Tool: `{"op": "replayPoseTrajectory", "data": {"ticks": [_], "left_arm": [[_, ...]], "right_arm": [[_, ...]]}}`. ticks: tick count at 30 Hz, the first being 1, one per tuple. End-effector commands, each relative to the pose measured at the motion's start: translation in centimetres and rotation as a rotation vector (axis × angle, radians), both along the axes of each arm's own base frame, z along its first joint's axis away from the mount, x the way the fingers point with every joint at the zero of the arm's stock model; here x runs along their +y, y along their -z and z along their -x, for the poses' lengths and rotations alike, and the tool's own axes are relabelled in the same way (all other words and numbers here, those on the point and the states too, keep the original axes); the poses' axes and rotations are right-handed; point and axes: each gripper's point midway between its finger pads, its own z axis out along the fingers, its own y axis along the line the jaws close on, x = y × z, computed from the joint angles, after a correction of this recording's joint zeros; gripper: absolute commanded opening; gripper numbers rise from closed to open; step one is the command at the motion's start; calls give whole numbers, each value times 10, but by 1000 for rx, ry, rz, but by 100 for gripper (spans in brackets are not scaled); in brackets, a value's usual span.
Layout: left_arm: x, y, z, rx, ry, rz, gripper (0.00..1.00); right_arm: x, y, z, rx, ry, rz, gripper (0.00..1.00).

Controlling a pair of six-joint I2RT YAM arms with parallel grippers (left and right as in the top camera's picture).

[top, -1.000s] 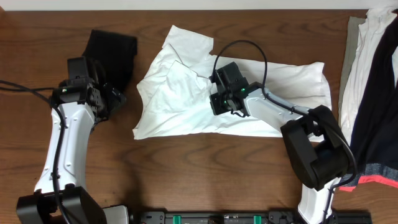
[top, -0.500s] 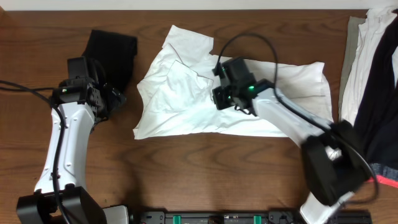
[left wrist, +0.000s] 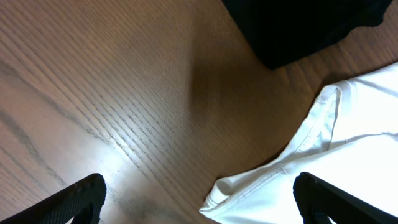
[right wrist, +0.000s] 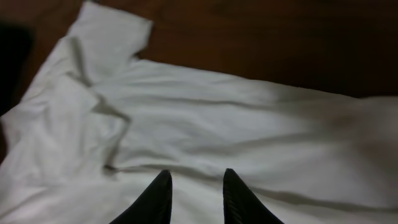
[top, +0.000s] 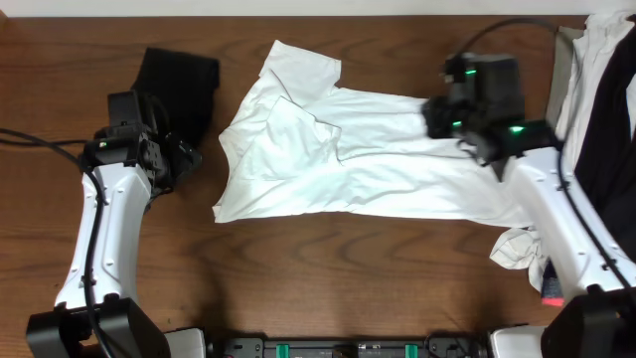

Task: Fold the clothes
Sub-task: 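Move the right gripper to the shirt's right end and grasp it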

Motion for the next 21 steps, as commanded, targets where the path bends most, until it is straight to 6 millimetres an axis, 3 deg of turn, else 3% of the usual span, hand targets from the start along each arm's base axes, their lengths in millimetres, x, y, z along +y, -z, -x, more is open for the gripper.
{"op": "replayPoseTrajectory", "data": {"ticks": [1, 6, 9, 13, 18, 21], "left_arm": [[2, -1, 0, 1, -7, -5, 98], [2, -1, 0, 1, -7, -5, 98], [2, -1, 0, 1, -7, -5, 98], [3, -3, -6, -25, -7, -8, 98], [4, -6, -13, -59, -7, -14, 98], [6, -10, -25, -108, -7, -21, 98]], "right_arm": [[-42, -3, -5, -7, 73, 25, 29], [-98, 1, -2, 17, 200, 26, 34], [-114, 3, 1, 30, 240, 26, 54], [-120, 4, 2, 35, 256, 26, 63], [-120, 5, 4, 46, 256, 24, 67], [-120, 8, 8, 66, 256, 25, 78]]}}
